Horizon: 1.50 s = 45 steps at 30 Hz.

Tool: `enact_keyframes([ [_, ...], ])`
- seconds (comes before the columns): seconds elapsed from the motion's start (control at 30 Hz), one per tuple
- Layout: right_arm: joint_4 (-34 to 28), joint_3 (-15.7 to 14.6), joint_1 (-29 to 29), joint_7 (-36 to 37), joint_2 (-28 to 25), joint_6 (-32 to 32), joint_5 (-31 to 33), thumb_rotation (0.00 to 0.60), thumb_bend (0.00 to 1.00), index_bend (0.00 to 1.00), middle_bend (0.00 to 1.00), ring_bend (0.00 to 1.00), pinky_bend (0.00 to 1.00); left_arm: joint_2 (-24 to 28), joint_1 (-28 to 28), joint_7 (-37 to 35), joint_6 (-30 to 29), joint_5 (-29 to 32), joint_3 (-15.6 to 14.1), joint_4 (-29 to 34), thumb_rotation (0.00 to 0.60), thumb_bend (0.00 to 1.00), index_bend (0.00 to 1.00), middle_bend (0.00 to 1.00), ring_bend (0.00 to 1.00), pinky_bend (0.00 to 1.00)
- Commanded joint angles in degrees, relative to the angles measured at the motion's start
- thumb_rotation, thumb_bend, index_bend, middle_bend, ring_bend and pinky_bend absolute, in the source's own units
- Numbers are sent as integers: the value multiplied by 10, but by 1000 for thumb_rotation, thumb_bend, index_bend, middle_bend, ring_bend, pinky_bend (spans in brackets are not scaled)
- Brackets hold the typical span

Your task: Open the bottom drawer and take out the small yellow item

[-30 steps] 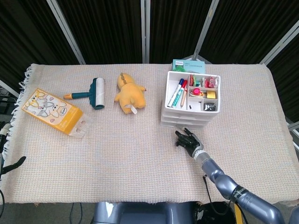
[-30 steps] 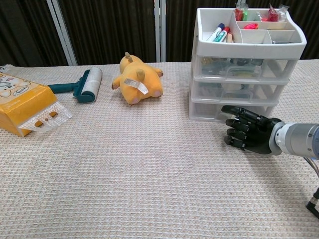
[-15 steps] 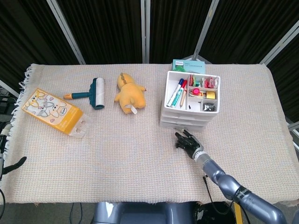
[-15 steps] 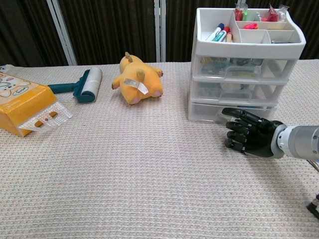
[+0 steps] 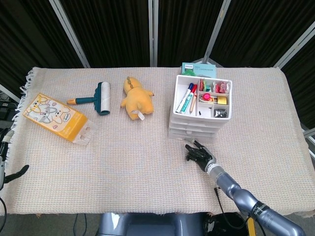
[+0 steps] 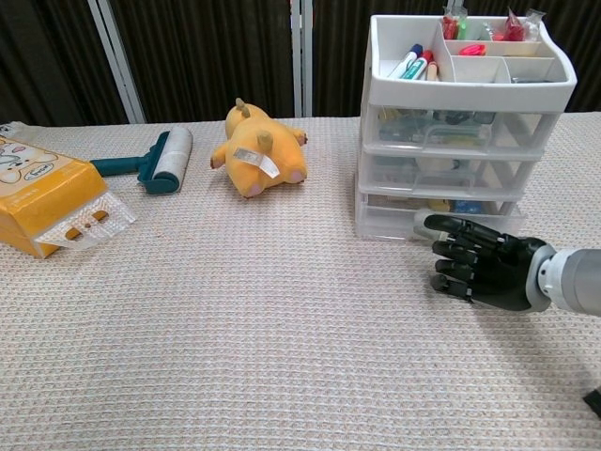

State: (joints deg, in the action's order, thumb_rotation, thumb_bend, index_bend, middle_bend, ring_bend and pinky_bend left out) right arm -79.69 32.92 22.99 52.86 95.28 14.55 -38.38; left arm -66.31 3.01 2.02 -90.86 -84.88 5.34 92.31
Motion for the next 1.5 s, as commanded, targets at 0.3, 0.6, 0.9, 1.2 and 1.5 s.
enact_keyframes([
  [0.3,-50,-14,-29,-31,-11,23,-38,600,235,221,863,867,701,0,0,0,0,-1,-1,0,600,160,0,0,0,0],
  [0.6,-136,-28,-86,-58,-45,59,-106,600,236,220,863,867,701,0,-2,2,-4,-5,-2,2,600,161,0,0,0,0],
  [0.9,-172,-82,-123,-198,-66,229,-289,600,224,214,857,864,699,4,-5,3,-9,-13,-6,4,600,162,0,0,0,0],
  [1.2,-97,-112,-95,-389,-35,375,-340,600,219,207,857,863,698,7,-9,2,-18,-22,-9,7,600,162,0,0,0,0],
  [1.5,-60,-118,-57,-454,-20,388,-284,600,218,217,857,863,699,9,-8,2,-16,-24,-10,8,600,162,0,0,0,0],
])
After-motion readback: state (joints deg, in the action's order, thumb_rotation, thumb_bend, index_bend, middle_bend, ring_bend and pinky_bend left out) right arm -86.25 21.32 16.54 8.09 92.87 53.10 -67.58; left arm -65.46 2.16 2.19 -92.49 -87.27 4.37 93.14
